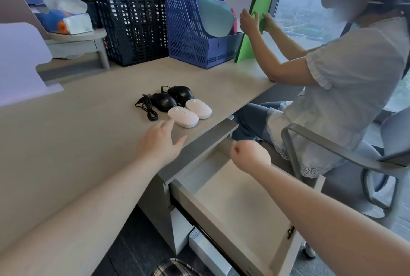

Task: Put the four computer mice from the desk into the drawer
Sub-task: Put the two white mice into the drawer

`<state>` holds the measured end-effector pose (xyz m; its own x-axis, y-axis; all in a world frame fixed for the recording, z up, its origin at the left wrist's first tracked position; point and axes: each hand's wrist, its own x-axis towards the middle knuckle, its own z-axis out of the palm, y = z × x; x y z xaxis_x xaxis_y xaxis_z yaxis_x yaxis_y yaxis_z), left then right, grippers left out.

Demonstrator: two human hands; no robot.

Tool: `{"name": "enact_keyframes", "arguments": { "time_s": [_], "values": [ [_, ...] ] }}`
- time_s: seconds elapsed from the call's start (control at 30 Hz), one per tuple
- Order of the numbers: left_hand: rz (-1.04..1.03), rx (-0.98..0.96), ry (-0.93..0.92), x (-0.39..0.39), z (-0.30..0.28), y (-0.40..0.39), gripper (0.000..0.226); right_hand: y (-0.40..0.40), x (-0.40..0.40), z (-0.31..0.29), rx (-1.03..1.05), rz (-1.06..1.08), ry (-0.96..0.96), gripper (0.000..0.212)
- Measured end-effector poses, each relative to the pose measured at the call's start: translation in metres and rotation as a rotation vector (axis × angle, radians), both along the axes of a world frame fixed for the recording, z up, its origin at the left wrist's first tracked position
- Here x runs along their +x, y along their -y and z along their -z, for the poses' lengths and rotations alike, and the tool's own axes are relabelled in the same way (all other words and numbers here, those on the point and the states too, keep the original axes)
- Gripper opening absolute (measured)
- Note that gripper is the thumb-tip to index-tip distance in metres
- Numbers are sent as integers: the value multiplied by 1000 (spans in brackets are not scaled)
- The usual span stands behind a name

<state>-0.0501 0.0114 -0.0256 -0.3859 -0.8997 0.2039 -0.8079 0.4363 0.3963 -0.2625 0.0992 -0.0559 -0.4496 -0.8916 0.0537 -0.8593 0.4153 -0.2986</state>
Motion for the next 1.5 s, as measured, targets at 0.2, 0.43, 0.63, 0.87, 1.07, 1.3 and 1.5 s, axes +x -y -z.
{"name": "enact_keyframes", "arguments": {
  "time_s": [0.2, 0.43, 0.63, 0.87, 1.07, 1.3, 1.5],
  "values": [
    [-85, 116, -205, -29, 13, 34, 81, 73, 23, -33, -261, -134, -8, 37],
    [-97, 147, -259, -47, 11, 58, 84, 127, 28, -36, -179, -113, 252, 59],
    [-164, 194, -317, -53, 5, 55, 95, 135, 16, -49, -44, -131, 228, 64],
    [-156, 177, -227, -58, 0, 25, 101, 93, 0, -61, 79, -129, 84, 51],
    [-81, 93, -137, -68, 6, -25, 100, 39, -29, -34, 177, -72, 79, 39],
    [76, 165, -18, -90, 58, -88, 96, -14, -57, 31, 409, -12, 199, 48],
    [-18, 329, 127, -102, 93, -77, 101, -2, -51, 63, 483, -52, 178, 34]
  ]
}}
